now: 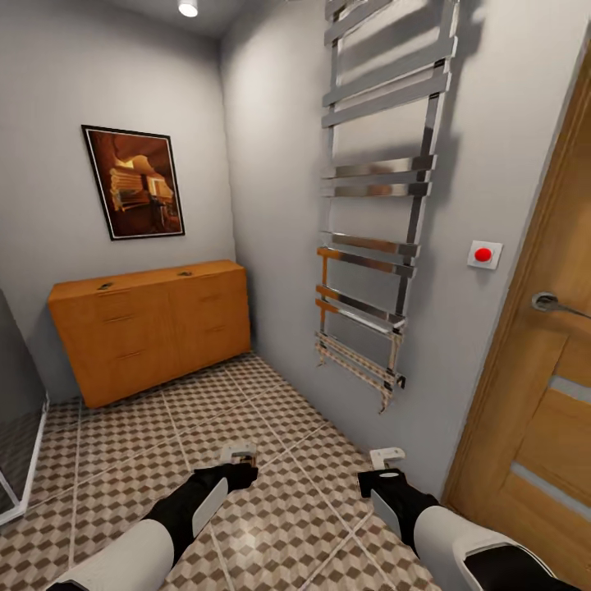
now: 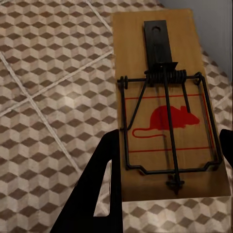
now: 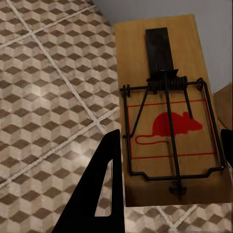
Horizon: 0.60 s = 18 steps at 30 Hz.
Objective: Take the four mousetraps from the cabinet in the bathroom and place them on the bathroom floor. Make sure all four end up on the same floor surface, and ensure that at least two of them are either under or directly next to the same bathroom sink.
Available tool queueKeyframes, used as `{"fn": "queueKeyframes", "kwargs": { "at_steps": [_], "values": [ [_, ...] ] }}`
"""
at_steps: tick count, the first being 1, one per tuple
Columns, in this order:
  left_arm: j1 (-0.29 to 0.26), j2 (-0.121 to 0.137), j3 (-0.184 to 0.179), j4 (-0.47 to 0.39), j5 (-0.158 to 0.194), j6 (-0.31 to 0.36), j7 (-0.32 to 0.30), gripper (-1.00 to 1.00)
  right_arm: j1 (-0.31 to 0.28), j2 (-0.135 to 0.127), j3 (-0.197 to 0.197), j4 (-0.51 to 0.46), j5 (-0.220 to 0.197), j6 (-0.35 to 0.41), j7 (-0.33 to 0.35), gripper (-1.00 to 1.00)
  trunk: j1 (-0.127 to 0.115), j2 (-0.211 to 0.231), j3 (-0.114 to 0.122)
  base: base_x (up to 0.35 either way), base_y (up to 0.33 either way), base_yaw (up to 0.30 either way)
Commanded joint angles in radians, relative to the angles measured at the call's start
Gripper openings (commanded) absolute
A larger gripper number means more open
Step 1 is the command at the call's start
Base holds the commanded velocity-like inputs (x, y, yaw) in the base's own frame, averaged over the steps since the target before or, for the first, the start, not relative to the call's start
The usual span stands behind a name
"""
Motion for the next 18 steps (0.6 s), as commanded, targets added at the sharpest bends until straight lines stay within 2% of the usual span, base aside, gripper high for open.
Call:
{"fn": "queueKeyframes", "kwargs": {
  "at_steps": [1,13,18],
  "values": [
    [0.000,0.001,-0.008,-0.002,0.009,0.004,0.011,-1.00,-0.001,0.000,0.008,-0.002,-0.006,0.007,-0.004,-1.00,0.000,-0.001,0.000,0.000,0.000,-0.276],
    [0.000,0.002,-0.008,-0.002,0.009,0.004,0.011,-1.00,0.000,0.000,0.008,-0.002,-0.007,0.007,-0.004,-1.00,0.000,-0.001,0.010,0.000,0.000,-0.275],
    [0.000,0.002,-0.008,-0.003,0.009,0.004,0.011,-1.00,0.000,0.000,0.008,-0.002,-0.008,0.008,-0.003,-1.00,0.000,-0.001,0.012,0.000,0.000,-0.147]
  ]
}}
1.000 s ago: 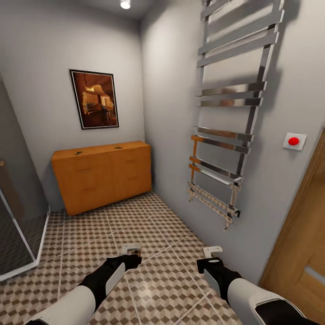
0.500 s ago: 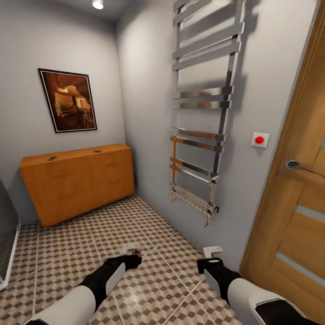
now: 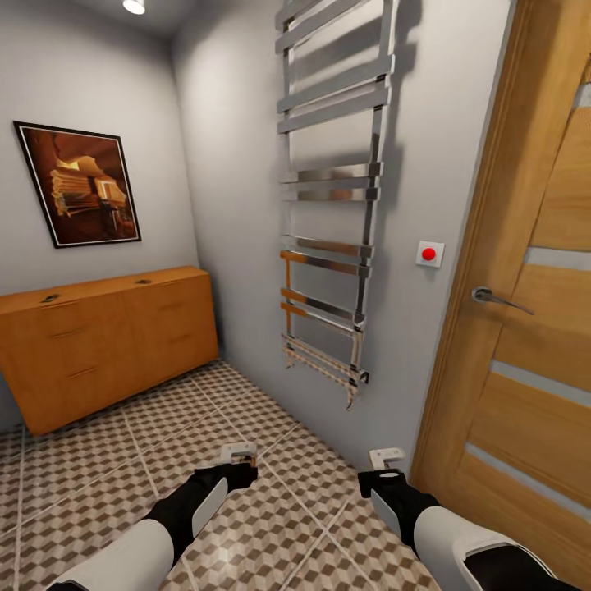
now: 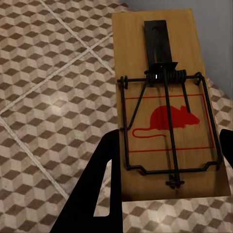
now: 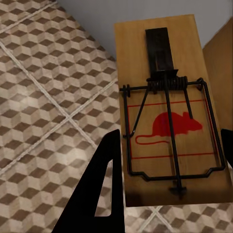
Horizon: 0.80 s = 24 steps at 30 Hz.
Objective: Take the four mousetraps from the cabinet in the bathroom and place them on the bathroom floor. Make sure all four end up on the same floor surface, and ensure that at least two of them are either under or directly next to the same bathroom sink.
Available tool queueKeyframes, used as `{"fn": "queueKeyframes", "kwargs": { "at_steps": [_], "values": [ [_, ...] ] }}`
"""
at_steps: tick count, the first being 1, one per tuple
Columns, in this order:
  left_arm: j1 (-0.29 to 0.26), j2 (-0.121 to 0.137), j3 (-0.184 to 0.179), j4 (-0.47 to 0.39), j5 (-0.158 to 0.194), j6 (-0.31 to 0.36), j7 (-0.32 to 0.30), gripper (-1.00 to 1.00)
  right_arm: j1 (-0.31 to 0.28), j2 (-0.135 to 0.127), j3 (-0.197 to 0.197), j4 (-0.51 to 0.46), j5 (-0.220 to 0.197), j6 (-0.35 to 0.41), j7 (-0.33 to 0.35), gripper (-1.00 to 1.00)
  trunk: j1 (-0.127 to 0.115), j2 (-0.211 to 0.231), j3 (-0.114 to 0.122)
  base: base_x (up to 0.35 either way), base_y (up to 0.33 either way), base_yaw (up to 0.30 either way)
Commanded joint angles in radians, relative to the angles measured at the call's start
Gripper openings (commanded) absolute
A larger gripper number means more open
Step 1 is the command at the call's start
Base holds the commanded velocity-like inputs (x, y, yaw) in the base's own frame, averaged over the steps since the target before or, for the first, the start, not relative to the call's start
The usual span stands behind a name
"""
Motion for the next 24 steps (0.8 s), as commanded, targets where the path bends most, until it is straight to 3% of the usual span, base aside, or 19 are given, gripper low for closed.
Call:
{"fn": "queueKeyframes", "kwargs": {
  "at_steps": [1,10,24],
  "values": [
    [-0.001,0.001,-0.008,-0.002,0.009,0.004,0.011,-1.00,0.000,0.000,0.008,-0.002,-0.006,0.007,-0.004,-1.00,0.000,-0.001,-0.001,0.000,0.000,-0.053],
    [-0.001,0.001,-0.008,-0.002,0.009,0.003,0.011,-1.00,0.000,0.001,0.008,0.013,-0.006,0.008,-0.003,-1.00,0.000,-0.001,-0.001,0.000,0.000,-0.070],
    [-0.001,0.000,-0.009,-0.002,0.009,0.003,0.011,-1.00,0.000,0.002,0.007,0.018,-0.009,0.009,-0.002,-1.00,0.000,-0.001,0.000,0.000,0.000,-0.263]
  ]
}}
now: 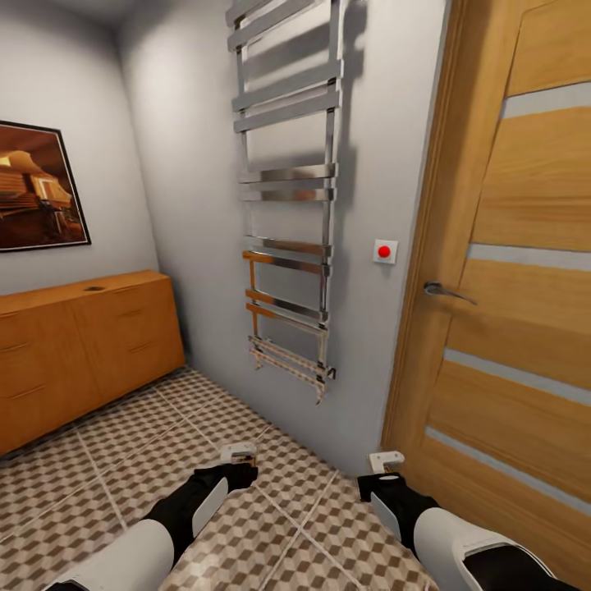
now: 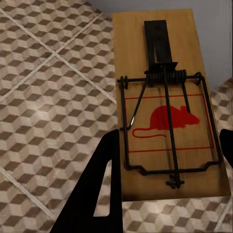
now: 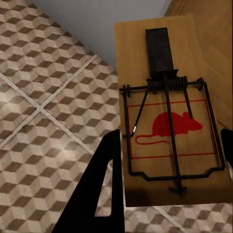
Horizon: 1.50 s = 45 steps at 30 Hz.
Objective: Take the four mousetraps from the cabinet in the bathroom and place them on the bathroom floor. Make sure all four end up on the same floor surface, and ensure that at least two of them are either under or directly next to the same bathroom sink.
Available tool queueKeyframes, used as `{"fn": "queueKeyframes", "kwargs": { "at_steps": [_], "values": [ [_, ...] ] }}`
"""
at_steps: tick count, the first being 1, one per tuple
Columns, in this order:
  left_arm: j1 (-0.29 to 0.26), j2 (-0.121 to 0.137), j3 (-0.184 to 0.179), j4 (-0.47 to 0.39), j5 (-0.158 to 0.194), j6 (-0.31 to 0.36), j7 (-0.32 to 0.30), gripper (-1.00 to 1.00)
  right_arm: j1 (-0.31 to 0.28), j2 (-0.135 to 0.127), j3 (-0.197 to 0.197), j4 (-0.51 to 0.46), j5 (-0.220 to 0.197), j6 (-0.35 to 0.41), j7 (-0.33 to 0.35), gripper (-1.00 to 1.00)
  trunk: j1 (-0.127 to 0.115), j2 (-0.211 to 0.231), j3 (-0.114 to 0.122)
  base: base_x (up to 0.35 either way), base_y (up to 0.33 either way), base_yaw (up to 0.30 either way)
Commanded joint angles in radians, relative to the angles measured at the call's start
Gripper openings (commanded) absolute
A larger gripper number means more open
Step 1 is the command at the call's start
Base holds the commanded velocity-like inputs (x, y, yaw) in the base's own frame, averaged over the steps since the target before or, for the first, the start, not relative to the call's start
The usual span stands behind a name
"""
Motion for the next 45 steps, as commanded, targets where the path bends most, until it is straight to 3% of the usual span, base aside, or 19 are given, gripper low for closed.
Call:
{"fn": "queueKeyframes", "kwargs": {
  "at_steps": [1,8,45],
  "values": [
    [0.000,0.001,-0.008,-0.003,0.009,0.004,0.011,-1.00,-0.001,-0.001,0.008,-0.002,-0.012,0.007,-0.004,-1.00,0.000,-0.001,-0.001,0.000,0.000,-0.292],
    [0.000,0.001,-0.009,-0.003,0.009,0.004,0.011,-1.00,-0.001,-0.005,0.010,-0.002,-0.071,0.007,-0.005,-1.00,0.000,-0.001,-0.001,0.000,0.000,-0.294],
    [0.000,0.003,-0.007,-0.002,0.009,0.003,0.011,-1.00,0.000,-0.005,0.010,-0.001,-0.075,0.008,0.017,-1.00,0.000,-0.001,-0.010,0.000,0.000,-0.283]
  ]
}}
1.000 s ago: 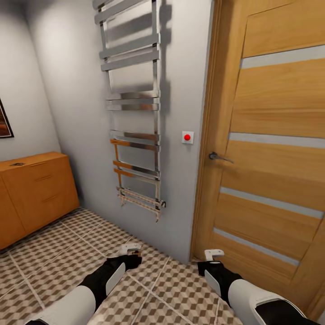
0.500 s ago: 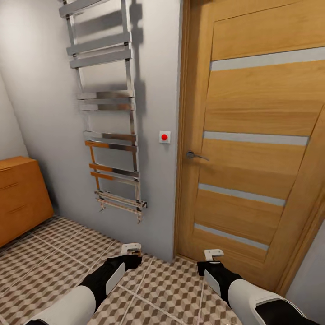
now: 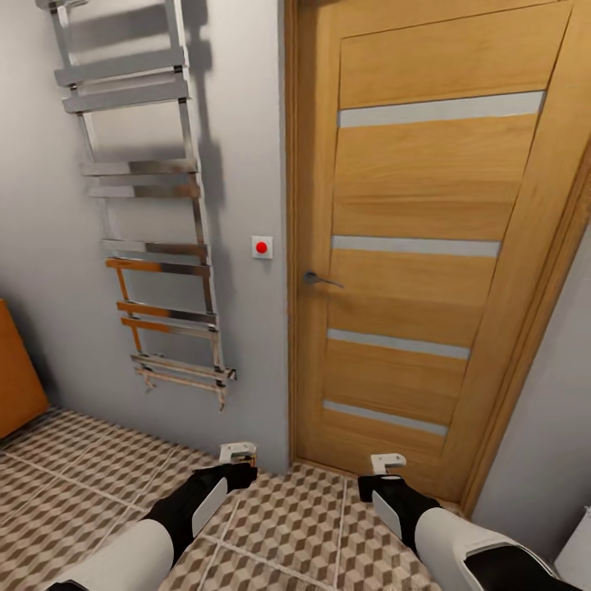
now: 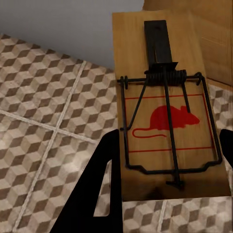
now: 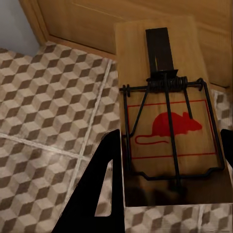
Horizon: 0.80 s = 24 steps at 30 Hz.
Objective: Take the four mousetraps from the cabinet in the bathroom and place them on the bathroom floor. Make sure all four end up on the same floor surface, and ensure that at least two of them are either under or directly next to the same bathroom sink.
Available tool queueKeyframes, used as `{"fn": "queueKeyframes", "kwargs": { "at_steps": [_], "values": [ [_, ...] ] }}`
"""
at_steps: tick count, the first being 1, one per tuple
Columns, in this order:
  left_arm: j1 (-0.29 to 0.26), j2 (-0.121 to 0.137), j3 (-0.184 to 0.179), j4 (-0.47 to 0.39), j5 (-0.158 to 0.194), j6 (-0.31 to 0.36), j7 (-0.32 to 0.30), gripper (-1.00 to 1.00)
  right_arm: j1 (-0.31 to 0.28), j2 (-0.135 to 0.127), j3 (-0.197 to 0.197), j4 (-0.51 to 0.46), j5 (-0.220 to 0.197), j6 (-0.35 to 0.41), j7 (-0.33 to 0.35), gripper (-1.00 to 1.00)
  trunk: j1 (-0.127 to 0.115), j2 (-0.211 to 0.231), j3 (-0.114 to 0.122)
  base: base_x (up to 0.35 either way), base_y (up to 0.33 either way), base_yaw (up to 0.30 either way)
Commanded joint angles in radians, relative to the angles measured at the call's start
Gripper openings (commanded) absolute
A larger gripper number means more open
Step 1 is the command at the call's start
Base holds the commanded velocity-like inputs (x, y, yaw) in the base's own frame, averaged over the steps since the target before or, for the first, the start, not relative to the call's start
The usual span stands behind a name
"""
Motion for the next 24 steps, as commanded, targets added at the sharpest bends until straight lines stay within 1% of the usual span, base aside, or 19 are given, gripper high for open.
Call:
{"fn": "queueKeyframes", "kwargs": {
  "at_steps": [1,9,24],
  "values": [
    [0.000,0.001,-0.008,-0.002,0.009,0.004,0.011,-1.00,0.000,0.000,0.009,-0.002,-0.011,0.005,-0.003,-1.00,0.000,-0.001,-0.002,0.000,0.000,-0.233],
    [0.000,0.001,-0.009,-0.002,0.009,0.004,0.011,-1.00,0.000,0.000,0.009,-0.002,-0.011,0.006,-0.001,-1.00,0.000,-0.001,-0.007,0.000,0.000,-0.251],
    [0.000,0.001,-0.008,-0.002,0.009,0.004,0.011,-1.00,-0.001,0.000,0.009,-0.002,-0.011,0.007,-0.001,-1.00,0.000,-0.001,-0.007,0.000,0.000,-0.288]
  ]
}}
